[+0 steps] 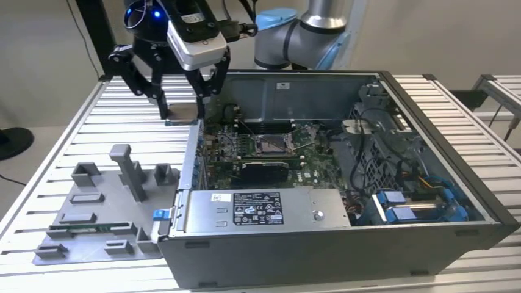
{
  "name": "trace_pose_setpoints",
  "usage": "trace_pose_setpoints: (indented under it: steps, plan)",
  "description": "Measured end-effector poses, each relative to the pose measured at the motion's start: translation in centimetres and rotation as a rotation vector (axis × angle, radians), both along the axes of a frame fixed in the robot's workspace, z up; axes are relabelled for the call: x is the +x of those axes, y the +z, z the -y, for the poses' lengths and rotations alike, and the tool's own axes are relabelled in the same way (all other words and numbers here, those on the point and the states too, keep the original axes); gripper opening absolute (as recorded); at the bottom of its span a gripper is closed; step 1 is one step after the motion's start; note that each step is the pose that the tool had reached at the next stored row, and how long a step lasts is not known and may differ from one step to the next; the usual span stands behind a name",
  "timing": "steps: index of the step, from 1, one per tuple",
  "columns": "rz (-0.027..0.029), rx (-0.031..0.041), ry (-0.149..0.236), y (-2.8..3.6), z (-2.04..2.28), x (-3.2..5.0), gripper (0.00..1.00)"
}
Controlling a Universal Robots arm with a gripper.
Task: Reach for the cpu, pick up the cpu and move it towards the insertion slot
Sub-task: 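Pick up the cpu and move it towards the insertion slot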
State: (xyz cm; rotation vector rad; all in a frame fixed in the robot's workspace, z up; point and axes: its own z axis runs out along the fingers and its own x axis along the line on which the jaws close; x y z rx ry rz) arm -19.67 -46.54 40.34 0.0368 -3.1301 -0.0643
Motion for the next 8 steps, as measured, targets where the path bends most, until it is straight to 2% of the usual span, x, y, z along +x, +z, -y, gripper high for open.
trace_pose_setpoints:
  steps: [8]
  plan:
    - [-0.0001,0.0,0.0,0.0,0.0,1.21,0.0]
